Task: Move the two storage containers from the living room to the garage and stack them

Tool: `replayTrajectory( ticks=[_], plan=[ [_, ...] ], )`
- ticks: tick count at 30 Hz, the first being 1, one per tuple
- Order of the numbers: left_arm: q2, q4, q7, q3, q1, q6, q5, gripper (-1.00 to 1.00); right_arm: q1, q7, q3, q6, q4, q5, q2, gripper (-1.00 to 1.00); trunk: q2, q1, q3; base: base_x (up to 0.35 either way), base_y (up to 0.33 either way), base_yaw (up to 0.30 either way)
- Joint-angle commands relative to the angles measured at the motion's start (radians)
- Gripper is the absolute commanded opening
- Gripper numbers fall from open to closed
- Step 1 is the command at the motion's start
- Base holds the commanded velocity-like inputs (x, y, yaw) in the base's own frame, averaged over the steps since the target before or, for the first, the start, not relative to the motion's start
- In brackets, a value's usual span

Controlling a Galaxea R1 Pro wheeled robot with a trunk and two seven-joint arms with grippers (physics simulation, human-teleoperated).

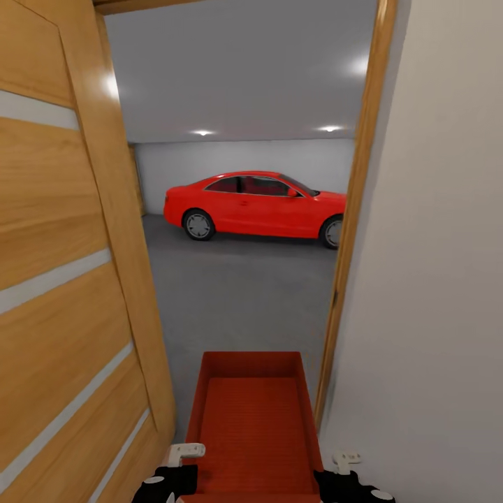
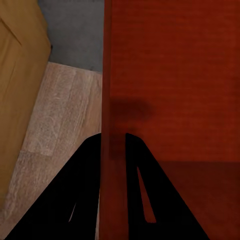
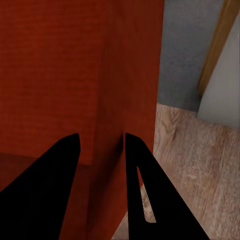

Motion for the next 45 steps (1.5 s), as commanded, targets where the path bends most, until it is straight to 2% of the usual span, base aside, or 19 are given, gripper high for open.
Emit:
replayTrajectory(
  ticks=[1,18,26,45],
  plan=[
    [-0.027,-0.028,0.009,0.0,-0.001,0.006,-0.002,-1.0,0.0,0.008,0.034,0.0,0.002,0.009,0.007,-1.0,-0.001,0.001,-0.002,0.192,0.226,0.0],
    [-0.027,-0.028,0.008,0.0,-0.001,0.006,-0.002,-1.0,0.0,0.008,0.034,0.0,0.002,0.009,0.007,-1.0,-0.001,0.001,-0.002,0.193,0.223,0.0],
    [-0.027,-0.028,0.008,0.0,-0.001,0.004,-0.001,-1.0,0.0,0.008,0.033,0.0,0.002,0.009,0.007,-1.0,-0.001,0.001,-0.002,0.023,0.025,-0.009],
    [-0.028,-0.027,0.008,0.0,-0.001,0.004,-0.002,-1.0,0.0,0.008,0.034,0.0,0.002,0.009,0.007,-1.0,-0.001,0.001,-0.002,0.0,0.0,-0.238]
  ],
)
